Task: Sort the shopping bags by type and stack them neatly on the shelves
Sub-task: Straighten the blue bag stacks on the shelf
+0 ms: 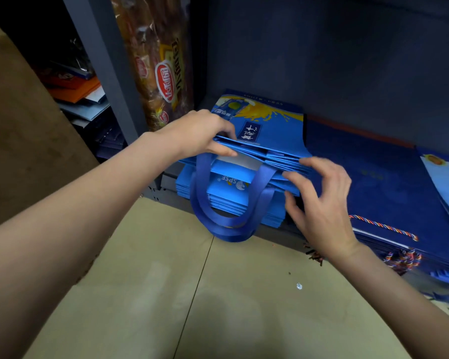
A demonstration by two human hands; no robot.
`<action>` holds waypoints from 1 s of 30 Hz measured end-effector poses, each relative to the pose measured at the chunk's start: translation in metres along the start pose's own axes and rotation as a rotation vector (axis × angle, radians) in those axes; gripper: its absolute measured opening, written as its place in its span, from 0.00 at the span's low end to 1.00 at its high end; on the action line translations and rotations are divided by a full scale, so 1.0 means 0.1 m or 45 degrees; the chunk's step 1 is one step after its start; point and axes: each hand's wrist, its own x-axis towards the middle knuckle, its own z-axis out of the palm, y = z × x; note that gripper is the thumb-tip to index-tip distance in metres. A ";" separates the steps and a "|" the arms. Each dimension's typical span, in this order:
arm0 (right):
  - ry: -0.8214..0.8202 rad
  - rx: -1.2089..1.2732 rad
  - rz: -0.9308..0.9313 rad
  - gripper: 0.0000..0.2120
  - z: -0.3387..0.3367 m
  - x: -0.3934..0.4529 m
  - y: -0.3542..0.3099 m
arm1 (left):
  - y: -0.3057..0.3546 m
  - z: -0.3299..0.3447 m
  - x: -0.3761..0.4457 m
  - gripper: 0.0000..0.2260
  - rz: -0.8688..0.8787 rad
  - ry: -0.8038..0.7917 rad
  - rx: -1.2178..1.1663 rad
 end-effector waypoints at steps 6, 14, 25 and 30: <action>-0.445 0.099 -0.193 0.23 0.11 -0.09 -0.39 | 0.01 0.02 -0.03 0.21 -0.002 0.041 -0.005; -0.891 -0.074 0.087 0.45 0.46 0.01 -0.72 | 0.00 0.15 -0.16 0.26 0.017 0.231 0.110; -1.193 -0.078 -0.242 0.42 0.36 -0.13 -0.47 | 0.02 0.21 -0.20 0.23 0.166 0.444 0.272; -0.884 -0.157 -0.326 0.47 0.37 -0.36 -0.17 | 0.06 0.08 -0.14 0.23 0.178 0.559 0.342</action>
